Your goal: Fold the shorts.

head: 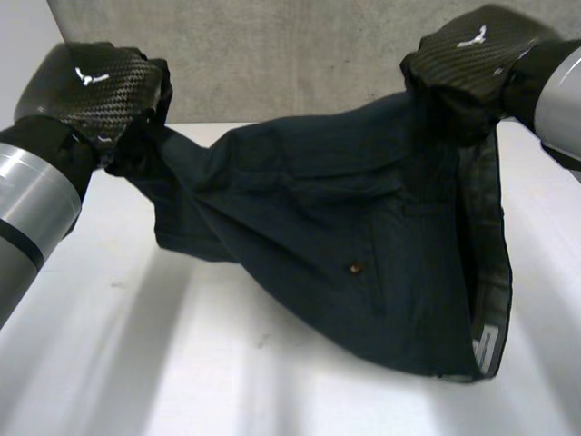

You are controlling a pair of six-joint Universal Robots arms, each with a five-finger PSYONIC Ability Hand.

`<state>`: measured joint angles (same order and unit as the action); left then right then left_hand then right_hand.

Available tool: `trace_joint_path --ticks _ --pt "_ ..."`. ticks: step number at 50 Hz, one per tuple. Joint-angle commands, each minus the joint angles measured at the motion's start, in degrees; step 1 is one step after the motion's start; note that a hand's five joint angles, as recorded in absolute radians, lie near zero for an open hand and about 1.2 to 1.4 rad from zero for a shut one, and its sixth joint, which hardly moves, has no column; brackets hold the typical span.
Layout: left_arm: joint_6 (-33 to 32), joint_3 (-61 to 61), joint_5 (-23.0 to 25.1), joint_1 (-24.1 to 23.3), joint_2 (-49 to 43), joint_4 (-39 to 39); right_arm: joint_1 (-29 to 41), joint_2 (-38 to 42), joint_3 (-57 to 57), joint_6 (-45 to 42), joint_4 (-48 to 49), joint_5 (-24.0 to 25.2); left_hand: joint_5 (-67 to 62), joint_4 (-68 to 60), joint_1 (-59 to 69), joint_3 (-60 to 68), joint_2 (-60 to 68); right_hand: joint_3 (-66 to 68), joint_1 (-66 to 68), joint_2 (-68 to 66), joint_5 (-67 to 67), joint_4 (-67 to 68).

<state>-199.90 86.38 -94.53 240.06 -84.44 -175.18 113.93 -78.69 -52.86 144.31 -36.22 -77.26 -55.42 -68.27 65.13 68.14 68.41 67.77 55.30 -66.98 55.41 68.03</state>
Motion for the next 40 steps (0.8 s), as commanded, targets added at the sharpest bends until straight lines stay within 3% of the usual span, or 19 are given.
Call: trace_joint_path --ticks 1,3,4,5,6,7,8,11,13,19,24,30,34,40 --pt "-0.14 3.62 1.01 0.06 -8.97 -0.87 -0.2 11.0 0.04 -1.04 -0.34 1.85 -14.58 -11.73 14.87 11.86 11.59 12.23 24.7 -13.02 14.59 11.97" --pt "-0.23 3.09 0.49 0.06 -14.93 -1.13 -0.12 16.8 0.74 -0.96 -0.34 1.41 -14.58 -11.73 14.87 11.86 11.59 12.23 24.7 -13.02 14.59 11.97" --pt "-0.14 2.74 0.4 0.06 -16.88 -1.13 -0.12 18.56 1.0 -0.87 -0.34 1.24 -14.58 -11.73 14.87 11.86 11.59 3.13 15.6 -3.92 5.49 2.87" --pt "-0.14 2.22 0.4 0.06 -18.73 -1.13 -0.12 20.32 1.35 -0.78 -0.34 0.8 -14.58 -11.73 14.87 11.86 11.59 -9.29 3.19 8.5 -6.93 -9.55" --pt "-0.05 0.73 0.4 -0.03 -22.66 -1.13 -0.2 23.55 2.66 -0.52 -0.25 -0.77 -12.6 -9.75 12.9 9.88 9.61 -39.72 -27.25 38.93 -37.36 -39.98" --pt "-0.05 0.02 0.22 -0.11 -24.09 -1.13 -0.2 24.89 3.46 -0.43 -0.34 -2.09 -11.75 -8.9 12.04 9.03 8.76 -53.35 -40.87 52.56 -50.99 -53.61" --pt "-0.05 -0.94 0.05 -0.29 -25.85 -1.13 -0.12 25.6 4.16 -0.25 -0.34 -3.41 -11.57 -8.72 11.87 8.85 8.59 -57.77 -45.3 56.98 -55.41 -58.03" --pt "0.3 -3.23 -0.92 -0.29 -29.73 -0.87 0.76 25.53 4.61 3.85 0.62 -9.99 -11.57 -8.72 11.87 8.85 8.58 -57.77 -45.3 56.98 -55.41 -58.03" --pt "0.56 -3.85 -1.97 -0.11 -30.96 -0.78 0.85 24.21 2.6 6.94 1.24 -9.84 -11.57 -8.72 11.87 8.85 8.58 -57.77 -45.3 56.98 -55.41 -58.03" --pt "0.74 -2.54 -2.42 -0.38 -29.83 -1.04 0.15 10.35 -13.28 15.47 5.98 1.73 -11.4 -8.55 11.7 8.68 8.42 -57.77 -45.3 56.98 -55.41 -58.03" --pt "0.83 -0.43 -2.15 -0.11 -26.57 -1.39 0.41 4.87 -24.82 15.92 14.67 3.79 -10.9 -8.05 11.2 8.18 7.91 -54.85 -42.38 54.06 -52.49 -55.11" --pt "1.0 1.24 -2.15 -0.2 -25.17 -1.75 0.94 6.79 -31.78 16.18 29.08 -1.39 -11.07 -8.22 11.36 8.35 8.08 -52.81 -40.34 52.02 -50.45 -53.07" --pt "1.0 3.09 -1.98 -0.38 -23.67 -1.83 1.29 13.28 -30.56 16.71 31.56 -3.85 -11.24 -8.39 11.53 8.51 8.25 -52.98 -40.5 52.19 -50.62 -53.24" --pt "1.0 5.46 -1.98 -0.47 -20.95 -2.01 1.47 19.44 -26.42 21.53 32.18 -3.77 -11.07 -8.22 11.36 8.35 8.08 -53.15 -40.67 52.36 -50.79 -53.41"
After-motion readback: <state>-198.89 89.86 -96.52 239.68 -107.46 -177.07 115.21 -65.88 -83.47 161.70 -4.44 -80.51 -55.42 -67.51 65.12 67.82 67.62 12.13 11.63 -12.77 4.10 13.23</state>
